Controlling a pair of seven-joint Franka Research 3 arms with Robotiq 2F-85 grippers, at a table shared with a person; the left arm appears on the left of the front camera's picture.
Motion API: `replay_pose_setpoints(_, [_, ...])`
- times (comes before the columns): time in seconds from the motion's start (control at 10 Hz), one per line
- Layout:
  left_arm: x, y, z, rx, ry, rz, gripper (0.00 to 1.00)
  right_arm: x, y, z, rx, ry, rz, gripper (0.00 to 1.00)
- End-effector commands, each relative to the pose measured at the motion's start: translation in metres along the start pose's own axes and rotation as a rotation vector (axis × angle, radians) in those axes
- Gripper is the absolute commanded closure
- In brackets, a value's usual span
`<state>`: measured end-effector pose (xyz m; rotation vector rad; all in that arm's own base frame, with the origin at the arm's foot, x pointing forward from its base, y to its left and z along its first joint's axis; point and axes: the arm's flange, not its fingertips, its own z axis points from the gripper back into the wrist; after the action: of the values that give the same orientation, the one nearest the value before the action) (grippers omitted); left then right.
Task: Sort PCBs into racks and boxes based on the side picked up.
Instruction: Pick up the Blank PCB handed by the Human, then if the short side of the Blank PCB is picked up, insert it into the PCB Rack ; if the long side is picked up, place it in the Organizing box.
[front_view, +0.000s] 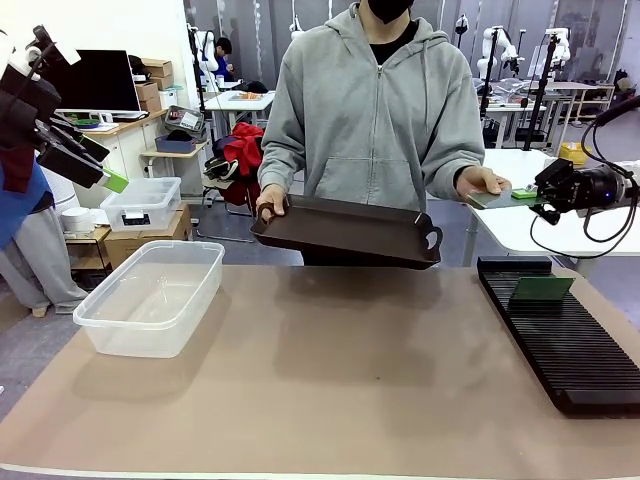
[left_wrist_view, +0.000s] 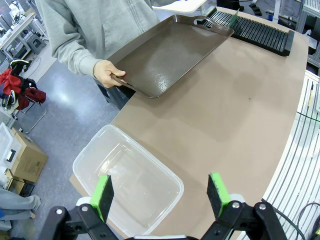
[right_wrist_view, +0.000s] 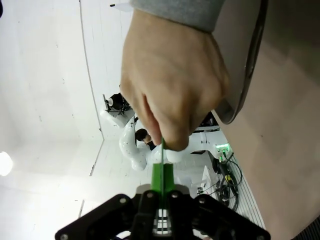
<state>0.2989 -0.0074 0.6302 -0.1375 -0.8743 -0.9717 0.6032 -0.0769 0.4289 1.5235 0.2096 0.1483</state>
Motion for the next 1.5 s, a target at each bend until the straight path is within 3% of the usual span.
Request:
replay_pose_setpoints(0.0, [-0.0015,-0.0001,-0.0008,-0.008,0.007,0.0,0.0,0.0022,0.0031,0.0003,-0.006,0.057,-0.008,1.0])
replay_pose_setpoints(0.2, [-0.0015,-0.0001,-0.0008,-0.008,0.007,0.0,0.0,-0.0005,0.0012,-0.0007,0.001,0.009,0.001,1.0])
replay_pose_setpoints(1.4, [-0.0015,-0.0001,-0.0008,-0.008,0.007,0.0,0.0,-0.0005,0.0012,-0.0007,0.001,0.009,0.001,1.0])
